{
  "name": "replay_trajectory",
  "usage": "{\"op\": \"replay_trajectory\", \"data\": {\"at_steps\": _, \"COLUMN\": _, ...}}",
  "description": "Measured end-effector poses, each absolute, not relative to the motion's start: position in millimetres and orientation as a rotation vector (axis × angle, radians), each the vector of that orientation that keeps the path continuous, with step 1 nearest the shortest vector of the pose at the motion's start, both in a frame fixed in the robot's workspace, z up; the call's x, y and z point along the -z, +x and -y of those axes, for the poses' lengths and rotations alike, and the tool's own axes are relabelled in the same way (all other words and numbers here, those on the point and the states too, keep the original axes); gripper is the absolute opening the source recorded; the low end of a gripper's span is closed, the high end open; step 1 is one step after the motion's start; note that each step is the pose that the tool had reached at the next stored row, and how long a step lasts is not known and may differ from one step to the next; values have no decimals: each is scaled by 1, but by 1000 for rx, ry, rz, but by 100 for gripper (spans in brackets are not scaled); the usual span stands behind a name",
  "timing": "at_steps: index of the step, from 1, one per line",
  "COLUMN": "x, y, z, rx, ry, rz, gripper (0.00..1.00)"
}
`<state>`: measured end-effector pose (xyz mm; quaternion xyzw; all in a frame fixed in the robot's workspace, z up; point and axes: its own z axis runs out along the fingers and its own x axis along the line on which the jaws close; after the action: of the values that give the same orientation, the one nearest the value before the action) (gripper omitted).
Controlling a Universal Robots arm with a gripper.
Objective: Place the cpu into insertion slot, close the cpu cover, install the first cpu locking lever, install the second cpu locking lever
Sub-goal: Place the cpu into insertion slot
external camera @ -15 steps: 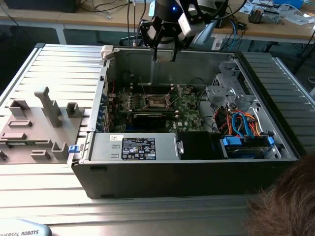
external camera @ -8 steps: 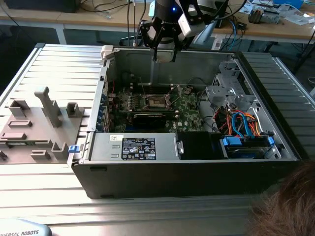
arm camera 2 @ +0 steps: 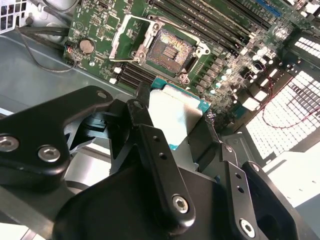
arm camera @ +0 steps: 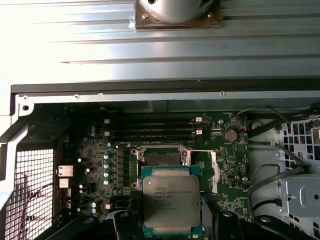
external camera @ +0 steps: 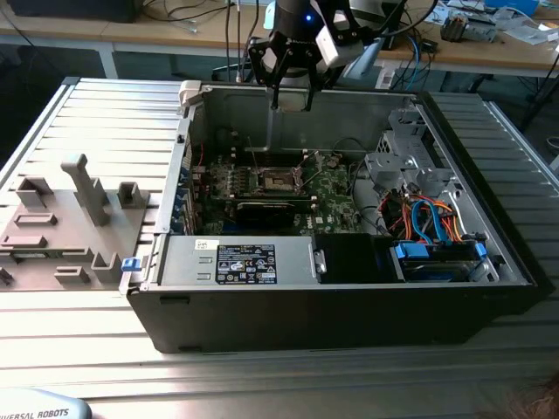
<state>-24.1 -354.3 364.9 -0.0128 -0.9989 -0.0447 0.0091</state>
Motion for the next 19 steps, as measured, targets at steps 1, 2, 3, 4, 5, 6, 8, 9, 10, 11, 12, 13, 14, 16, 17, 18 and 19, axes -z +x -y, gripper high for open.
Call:
{"op": "replay_trajectory", "data": {"at_steps": 1, "x": -365, "y": -24, "z": 354, "rx": 139, "ry": -40, "rz": 3120, "gripper": 55}}
{"op": "replay_trajectory", "data": {"at_steps": 2, "x": -365, "y": -24, "z": 354, "rx": 140, "ry": -40, "rz": 3120, "gripper": 55}}
{"op": "replay_trajectory", "data": {"at_steps": 3, "x": -364, "y": -24, "z": 354, "rx": 140, "ry": -40, "rz": 3120, "gripper": 55}}
{"op": "replay_trajectory", "data": {"at_steps": 4, "x": -364, "y": -24, "z": 354, "rx": 139, "ry": -40, "rz": 3120, "gripper": 55}}
{"op": "replay_trajectory", "data": {"at_steps": 5, "x": -364, "y": -24, "z": 354, "rx": 139, "ry": -40, "rz": 3120, "gripper": 55}}
{"op": "replay_trajectory", "data": {"at_steps": 6, "x": -364, "y": -24, "z": 354, "rx": 139, "ry": -40, "rz": 3120, "gripper": 55}}
{"op": "replay_trajectory", "data": {"at_steps": 8, "x": -364, "y": -24, "z": 354, "rx": 139, "ry": -40, "rz": 3120, "gripper": 55}}
{"op": "replay_trajectory", "data": {"at_steps": 9, "x": -363, "y": -24, "z": 354, "rx": 139, "ry": -40, "rz": 3120, "gripper": 55}}
{"op": "replay_trajectory", "data": {"at_steps": 10, "x": -363, "y": -24, "z": 354, "rx": 138, "ry": -40, "rz": 3120, "gripper": 55}}
{"op": "replay_trajectory", "data": {"at_steps": 11, "x": -363, "y": -24, "z": 354, "rx": 138, "ry": -40, "rz": 3120, "gripper": 55}}
{"op": "replay_trajectory", "data": {"at_steps": 12, "x": -362, "y": -24, "z": 354, "rx": 138, "ry": -40, "rz": 3120, "gripper": 55}}
{"op": "replay_trajectory", "data": {"at_steps": 13, "x": -362, "y": -24, "z": 354, "rx": 138, "ry": -40, "rz": 3120, "gripper": 55}}
{"op": "replay_trajectory", "data": {"at_steps": 14, "x": -362, "y": -24, "z": 354, "rx": 138, "ry": -40, "rz": 3120, "gripper": 55}}
{"op": "replay_trajectory", "data": {"at_steps": 16, "x": -361, "y": -24, "z": 354, "rx": 138, "ry": -40, "rz": 3120, "gripper": 55}}
{"op": "replay_trajectory", "data": {"at_steps": 17, "x": -361, "y": -24, "z": 354, "rx": 138, "ry": -40, "rz": 3120, "gripper": 55}}
{"op": "replay_trajectory", "data": {"at_steps": 18, "x": -361, "y": -24, "z": 354, "rx": 138, "ry": -40, "rz": 3120, "gripper": 55}}
{"op": "replay_trajectory", "data": {"at_steps": 19, "x": -361, "y": -24, "z": 354, "rx": 138, "ry": -40, "rz": 3120, "gripper": 55}}
